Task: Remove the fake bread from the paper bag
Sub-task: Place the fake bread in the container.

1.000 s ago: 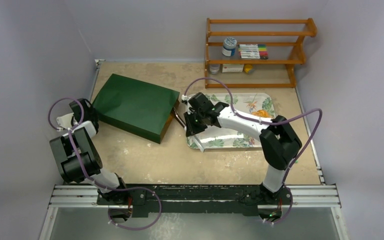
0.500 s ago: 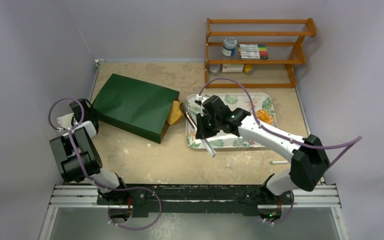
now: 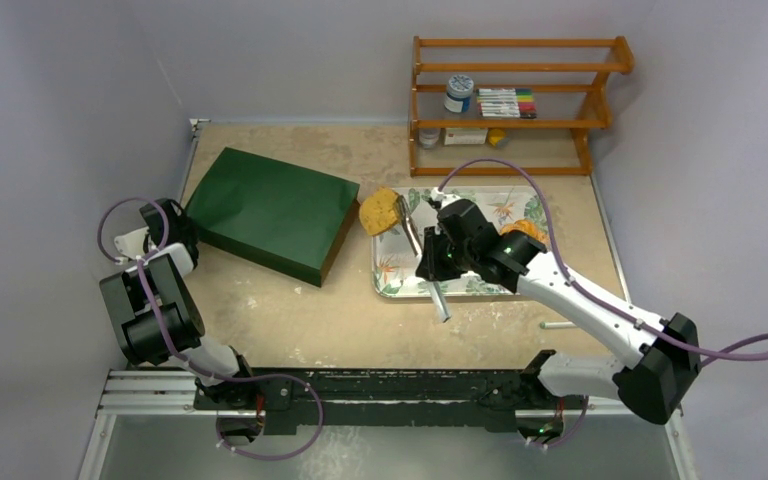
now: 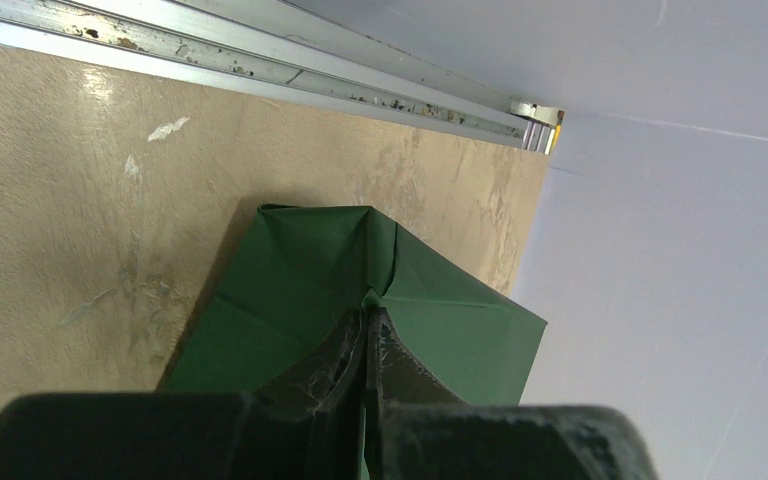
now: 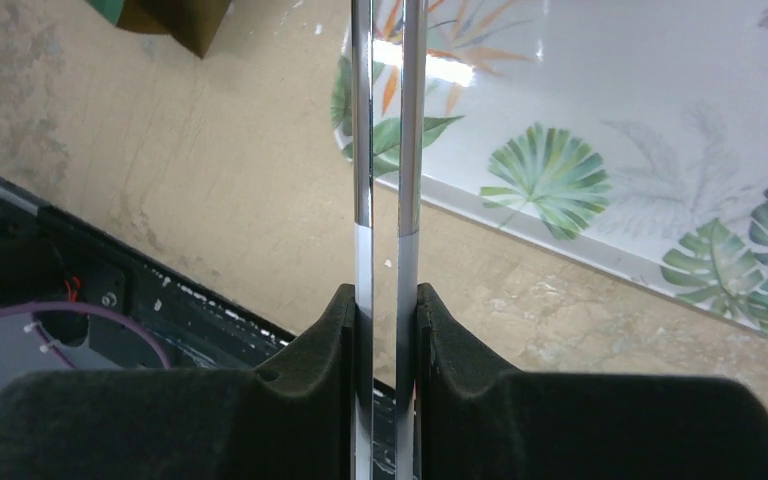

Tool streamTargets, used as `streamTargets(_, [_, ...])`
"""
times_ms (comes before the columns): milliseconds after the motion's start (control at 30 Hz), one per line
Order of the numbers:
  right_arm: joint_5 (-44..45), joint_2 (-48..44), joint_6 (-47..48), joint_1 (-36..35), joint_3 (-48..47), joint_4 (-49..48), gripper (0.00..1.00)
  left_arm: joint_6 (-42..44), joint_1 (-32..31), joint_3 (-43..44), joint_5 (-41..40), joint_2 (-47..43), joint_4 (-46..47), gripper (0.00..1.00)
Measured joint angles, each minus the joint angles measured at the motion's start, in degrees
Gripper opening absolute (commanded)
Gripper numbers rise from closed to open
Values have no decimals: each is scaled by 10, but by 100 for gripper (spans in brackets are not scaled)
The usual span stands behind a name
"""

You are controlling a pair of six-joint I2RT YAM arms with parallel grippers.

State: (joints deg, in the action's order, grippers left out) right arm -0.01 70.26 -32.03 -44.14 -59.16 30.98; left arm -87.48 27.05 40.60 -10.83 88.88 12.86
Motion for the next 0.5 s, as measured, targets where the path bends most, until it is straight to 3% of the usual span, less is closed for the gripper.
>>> streamTargets(233, [35,-38,-10,55,24,12,0,0,0,0,0,0,0,0])
streamTargets(500, [70,-92,-5,170,42,26,0,0,0,-2,1,0,0,0])
